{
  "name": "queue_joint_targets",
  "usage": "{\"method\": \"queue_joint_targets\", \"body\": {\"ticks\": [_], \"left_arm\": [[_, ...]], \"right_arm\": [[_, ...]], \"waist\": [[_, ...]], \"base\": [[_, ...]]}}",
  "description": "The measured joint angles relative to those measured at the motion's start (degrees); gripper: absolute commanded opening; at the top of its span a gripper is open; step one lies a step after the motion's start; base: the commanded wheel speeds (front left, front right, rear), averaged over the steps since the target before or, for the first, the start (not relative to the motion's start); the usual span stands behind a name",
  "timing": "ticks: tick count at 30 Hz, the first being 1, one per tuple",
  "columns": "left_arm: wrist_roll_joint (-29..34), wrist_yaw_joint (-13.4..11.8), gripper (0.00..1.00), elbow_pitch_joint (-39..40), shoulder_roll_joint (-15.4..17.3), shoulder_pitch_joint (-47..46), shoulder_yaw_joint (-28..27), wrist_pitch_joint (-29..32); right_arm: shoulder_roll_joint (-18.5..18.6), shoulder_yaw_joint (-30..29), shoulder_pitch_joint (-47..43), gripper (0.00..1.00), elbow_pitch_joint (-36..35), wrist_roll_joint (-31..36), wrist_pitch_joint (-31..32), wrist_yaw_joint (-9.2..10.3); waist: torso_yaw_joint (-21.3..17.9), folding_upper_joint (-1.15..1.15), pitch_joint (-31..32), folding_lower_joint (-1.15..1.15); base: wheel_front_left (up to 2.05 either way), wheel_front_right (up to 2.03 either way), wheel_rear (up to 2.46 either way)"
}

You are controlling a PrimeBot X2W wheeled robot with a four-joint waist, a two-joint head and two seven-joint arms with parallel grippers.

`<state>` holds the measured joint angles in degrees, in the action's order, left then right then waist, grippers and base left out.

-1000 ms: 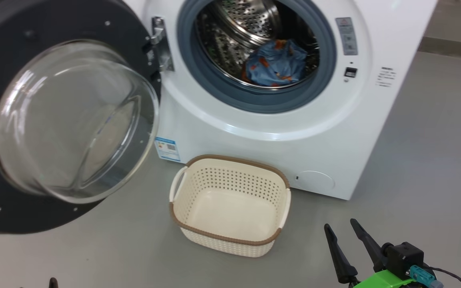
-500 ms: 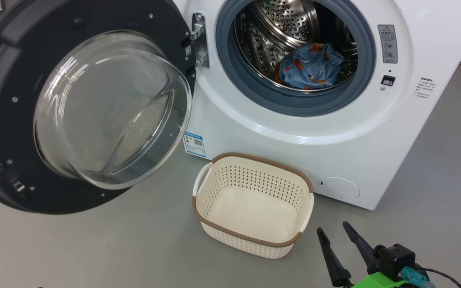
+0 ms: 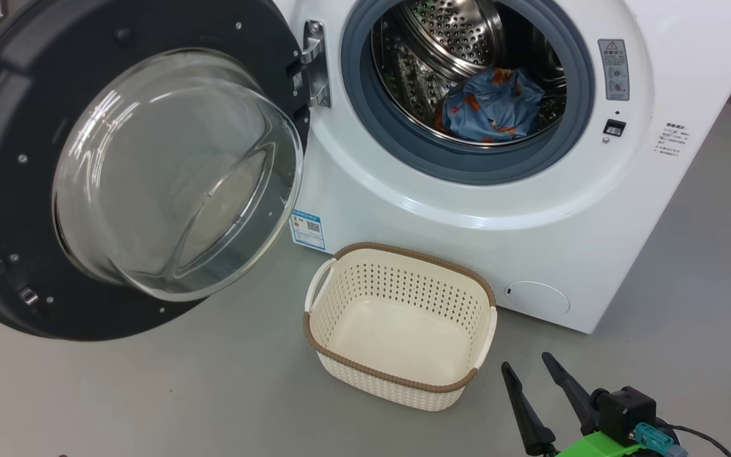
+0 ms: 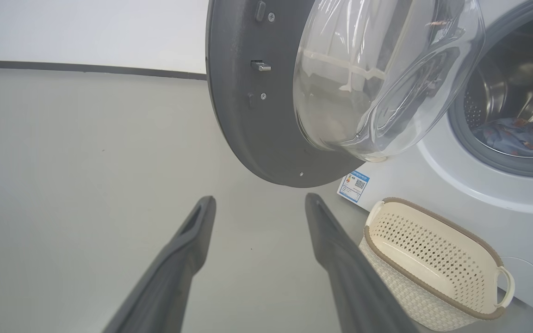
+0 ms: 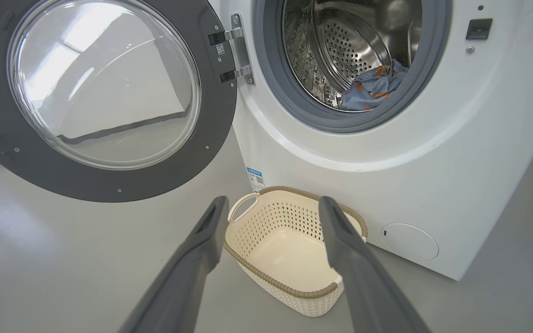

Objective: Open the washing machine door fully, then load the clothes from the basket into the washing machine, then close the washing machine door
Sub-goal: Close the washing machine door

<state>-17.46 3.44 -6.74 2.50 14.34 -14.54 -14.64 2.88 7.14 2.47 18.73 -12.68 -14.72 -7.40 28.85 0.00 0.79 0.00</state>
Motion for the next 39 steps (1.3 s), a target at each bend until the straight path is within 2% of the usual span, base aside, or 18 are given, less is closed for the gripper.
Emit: {"method": "queue_joint_targets", "body": {"ticks": [15, 16, 17, 18, 31, 39], "left_arm": [[0.0, 0.0, 1.00, 0.0, 0.0, 0.0, 0.2, 0.0], [-0.2, 0.1, 0.96, -0.2, 0.0, 0.0, 0.2, 0.0], [-0.2, 0.3, 0.43, -0.3, 0.0, 0.0, 0.2, 0.0], [-0.2, 0.4, 0.00, -0.5, 0.0, 0.0, 0.3, 0.0], [-0.2, 2.2, 0.00, -1.0, 0.0, -0.2, -1.3, 0.0], [-1.9, 3.5, 0.00, 0.6, -0.2, -3.8, -6.3, 0.0]], "right_arm": [[0.0, -0.3, 0.0, 1.00, -0.1, 0.0, 0.0, 0.00], [0.0, -0.3, 0.0, 1.00, -0.1, 0.0, 0.0, 0.00], [0.0, -0.3, 0.0, 1.00, -0.1, 0.0, 0.0, 0.00], [0.0, -0.3, 0.0, 1.00, -0.1, 0.0, 0.0, 0.00], [0.0, -0.4, -0.1, 1.00, -0.4, -0.4, 0.0, 0.00], [0.0, -0.6, -0.2, 1.00, -0.8, -0.5, 0.0, 0.00]], "waist": [[-0.2, 0.00, 0.3, 0.00], [-0.2, 0.00, 0.3, 0.00], [-0.2, 0.00, 0.4, 0.00], [-0.2, 0.00, 0.4, 0.00], [-0.5, 0.00, 0.7, 0.00], [-0.7, 0.00, 0.6, 0.00]], "base": [[0.00, 0.00, 0.00], [0.00, 0.00, 0.00], [0.00, 0.00, 0.00], [0.00, 0.00, 0.00], [0.00, 0.00, 0.00], [0.00, 0.00, 0.00]]}}
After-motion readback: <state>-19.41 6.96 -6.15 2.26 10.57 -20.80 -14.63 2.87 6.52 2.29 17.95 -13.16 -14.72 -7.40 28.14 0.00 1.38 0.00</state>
